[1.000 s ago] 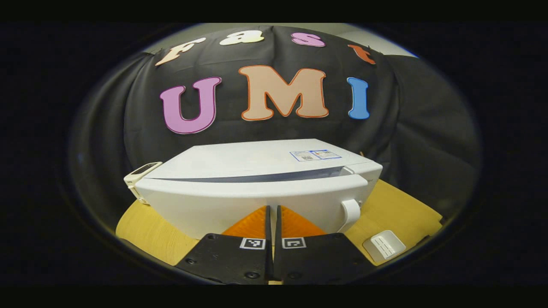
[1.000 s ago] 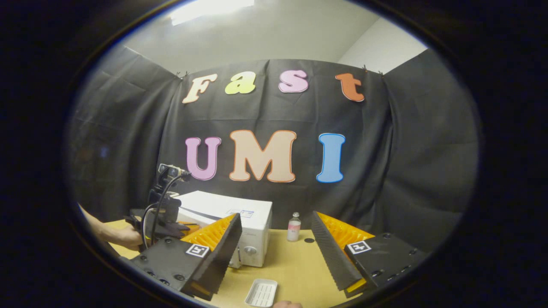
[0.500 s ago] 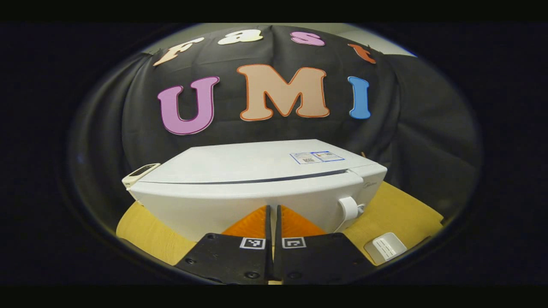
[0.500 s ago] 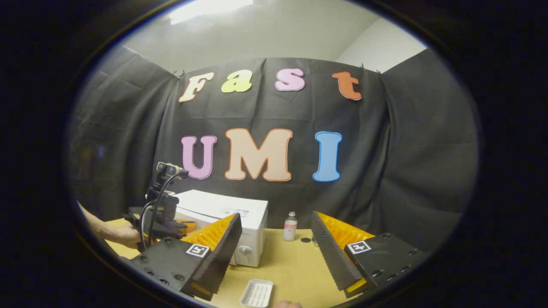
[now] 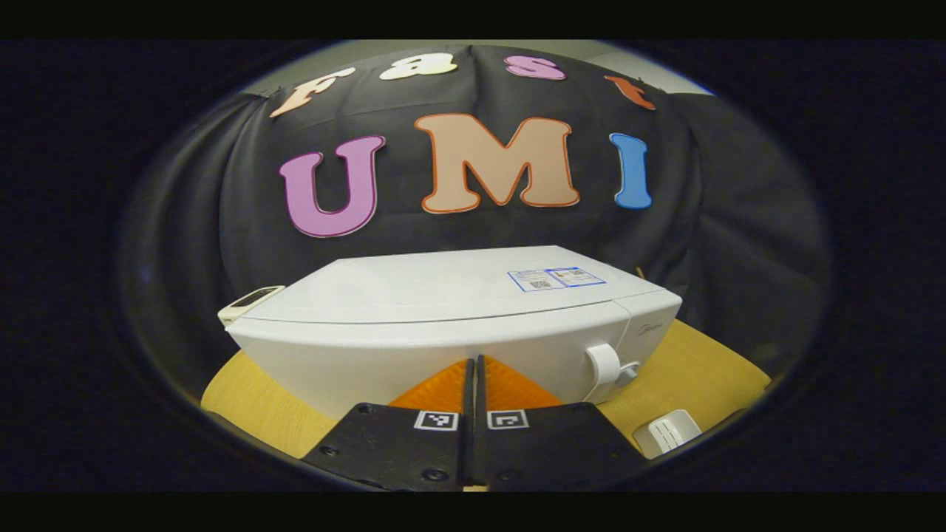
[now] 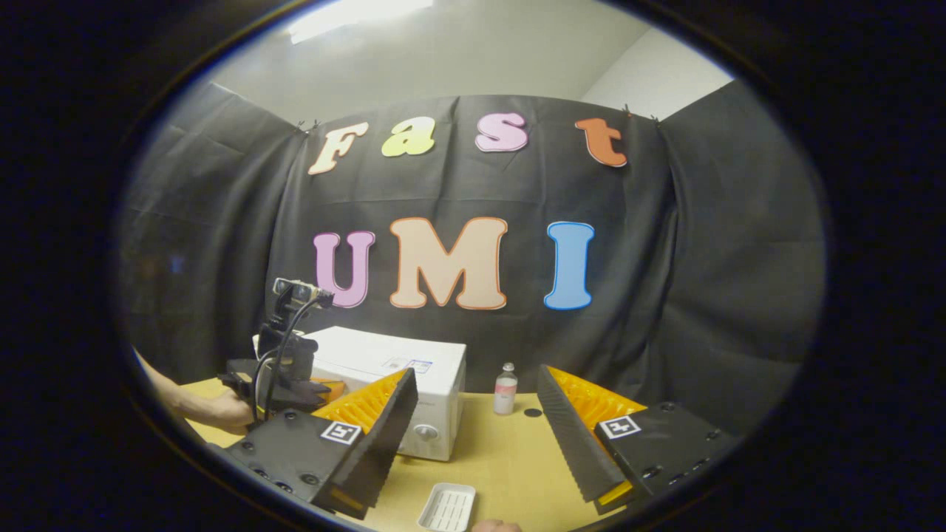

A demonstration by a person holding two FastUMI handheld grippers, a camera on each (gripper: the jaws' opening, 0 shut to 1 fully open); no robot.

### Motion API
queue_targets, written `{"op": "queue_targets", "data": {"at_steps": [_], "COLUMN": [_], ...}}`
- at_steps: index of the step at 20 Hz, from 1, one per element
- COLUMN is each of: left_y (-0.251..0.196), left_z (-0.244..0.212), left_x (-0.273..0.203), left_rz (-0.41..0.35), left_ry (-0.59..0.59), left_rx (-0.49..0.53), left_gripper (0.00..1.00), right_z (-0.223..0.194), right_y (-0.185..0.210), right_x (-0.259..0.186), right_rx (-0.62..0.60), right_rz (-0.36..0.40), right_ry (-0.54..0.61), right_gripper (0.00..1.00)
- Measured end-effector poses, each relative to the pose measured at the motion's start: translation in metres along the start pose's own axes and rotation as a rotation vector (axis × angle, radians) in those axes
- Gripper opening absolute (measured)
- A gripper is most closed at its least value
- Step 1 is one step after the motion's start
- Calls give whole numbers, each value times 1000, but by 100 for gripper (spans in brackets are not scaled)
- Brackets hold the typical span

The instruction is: Open the microwave oven with the left hand, put the food in, and close the microwave oven.

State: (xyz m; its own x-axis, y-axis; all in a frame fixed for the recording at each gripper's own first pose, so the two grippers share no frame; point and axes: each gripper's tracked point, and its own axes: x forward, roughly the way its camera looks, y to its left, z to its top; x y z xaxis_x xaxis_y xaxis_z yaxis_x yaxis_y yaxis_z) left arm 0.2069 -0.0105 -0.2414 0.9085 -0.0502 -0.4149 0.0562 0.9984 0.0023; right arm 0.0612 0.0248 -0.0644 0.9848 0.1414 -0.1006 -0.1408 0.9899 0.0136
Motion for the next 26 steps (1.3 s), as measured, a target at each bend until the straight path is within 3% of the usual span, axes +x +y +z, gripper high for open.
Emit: {"op": "queue_targets", "data": {"at_steps": [5,11,12,13,15,16,26], "left_y": [-9,-21,-25,-27,-30,-26,-15], "left_z": [29,82,88,91,91,92,89], "left_x": [-37,-116,-128,-142,-159,-170,-208], "left_rz": [-15,-36,-53,-56,-63,-40,6], "left_ry": [-91,-240,-261,-278,-284,-289,-266], "left_rx": [3,58,57,55,79,98,24], "left_gripper": [0,1,0,0,67,100,97], "right_z": [-7,-9,-8,-8,-7,-7,-8], "right_y": [1,-5,-6,-5,-7,-7,3], "right_x": [-5,-6,-7,-8,-10,-11,-17], "right_rx": [-8,-2,1,0,-9,-11,5], "right_rz": [-2,-2,0,3,8,9,49], "right_ry": [9,9,6,3,-2,-3,-6], "right_gripper": [93,93,100,100,100,93,93]}}
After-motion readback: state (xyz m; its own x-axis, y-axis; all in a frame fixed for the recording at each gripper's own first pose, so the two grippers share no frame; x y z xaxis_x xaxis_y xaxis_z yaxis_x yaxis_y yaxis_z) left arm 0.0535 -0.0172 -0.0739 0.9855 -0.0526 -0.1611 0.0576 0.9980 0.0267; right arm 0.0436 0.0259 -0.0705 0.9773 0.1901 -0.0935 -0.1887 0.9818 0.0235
